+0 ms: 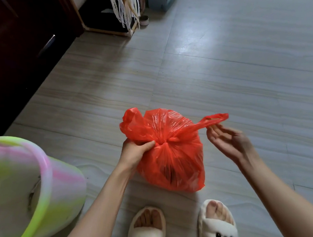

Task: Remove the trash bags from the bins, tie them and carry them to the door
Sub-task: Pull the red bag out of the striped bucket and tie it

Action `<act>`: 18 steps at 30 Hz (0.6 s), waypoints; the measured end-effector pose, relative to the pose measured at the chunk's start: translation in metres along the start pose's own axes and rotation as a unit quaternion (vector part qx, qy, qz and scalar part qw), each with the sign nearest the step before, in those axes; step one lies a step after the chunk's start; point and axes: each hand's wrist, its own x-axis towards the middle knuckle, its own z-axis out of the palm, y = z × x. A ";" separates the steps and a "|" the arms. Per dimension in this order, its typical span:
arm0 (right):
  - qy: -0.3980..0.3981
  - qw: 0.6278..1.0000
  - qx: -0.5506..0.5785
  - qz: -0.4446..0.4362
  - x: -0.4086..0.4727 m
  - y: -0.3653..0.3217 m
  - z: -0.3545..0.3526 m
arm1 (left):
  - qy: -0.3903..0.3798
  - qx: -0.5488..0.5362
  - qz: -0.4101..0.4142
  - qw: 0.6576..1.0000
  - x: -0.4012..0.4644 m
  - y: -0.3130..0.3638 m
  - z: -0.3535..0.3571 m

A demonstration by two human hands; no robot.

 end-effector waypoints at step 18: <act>-0.059 0.925 -0.372 -0.041 -0.013 0.017 0.030 | 0.032 0.268 0.171 0.948 0.008 0.022 0.066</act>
